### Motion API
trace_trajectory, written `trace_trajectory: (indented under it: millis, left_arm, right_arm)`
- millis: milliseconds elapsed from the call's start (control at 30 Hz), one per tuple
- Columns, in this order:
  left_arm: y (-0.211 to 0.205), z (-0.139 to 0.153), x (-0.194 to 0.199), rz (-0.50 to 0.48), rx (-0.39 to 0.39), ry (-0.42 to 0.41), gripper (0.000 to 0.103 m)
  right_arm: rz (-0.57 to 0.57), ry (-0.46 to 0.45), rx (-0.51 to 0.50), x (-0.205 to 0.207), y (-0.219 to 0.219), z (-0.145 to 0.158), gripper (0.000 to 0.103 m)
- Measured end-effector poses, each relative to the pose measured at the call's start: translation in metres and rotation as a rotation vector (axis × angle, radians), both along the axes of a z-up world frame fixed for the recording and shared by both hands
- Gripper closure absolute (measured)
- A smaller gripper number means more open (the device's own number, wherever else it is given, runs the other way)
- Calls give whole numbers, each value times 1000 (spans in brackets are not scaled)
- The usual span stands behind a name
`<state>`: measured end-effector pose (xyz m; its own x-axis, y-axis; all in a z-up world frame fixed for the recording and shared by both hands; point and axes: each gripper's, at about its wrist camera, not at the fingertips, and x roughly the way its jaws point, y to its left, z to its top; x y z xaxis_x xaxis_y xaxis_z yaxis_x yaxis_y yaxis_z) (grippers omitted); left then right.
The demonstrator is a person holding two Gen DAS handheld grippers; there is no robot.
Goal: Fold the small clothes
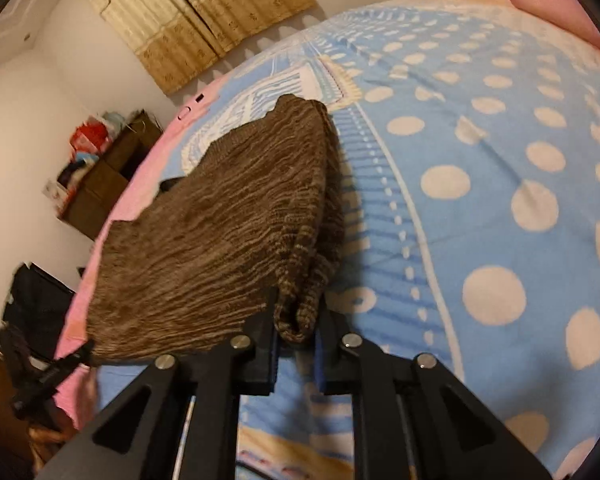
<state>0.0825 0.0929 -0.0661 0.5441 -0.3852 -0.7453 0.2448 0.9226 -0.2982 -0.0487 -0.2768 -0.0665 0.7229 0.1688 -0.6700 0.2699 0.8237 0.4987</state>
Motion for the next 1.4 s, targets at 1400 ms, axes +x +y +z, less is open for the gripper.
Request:
trace_trajectory:
  millis: [1400]
  left_arm:
    - [41,-5,-16,138,-175,15,94]
  right_arm:
    - [-5,-58,142,-22,-9,-16,85]
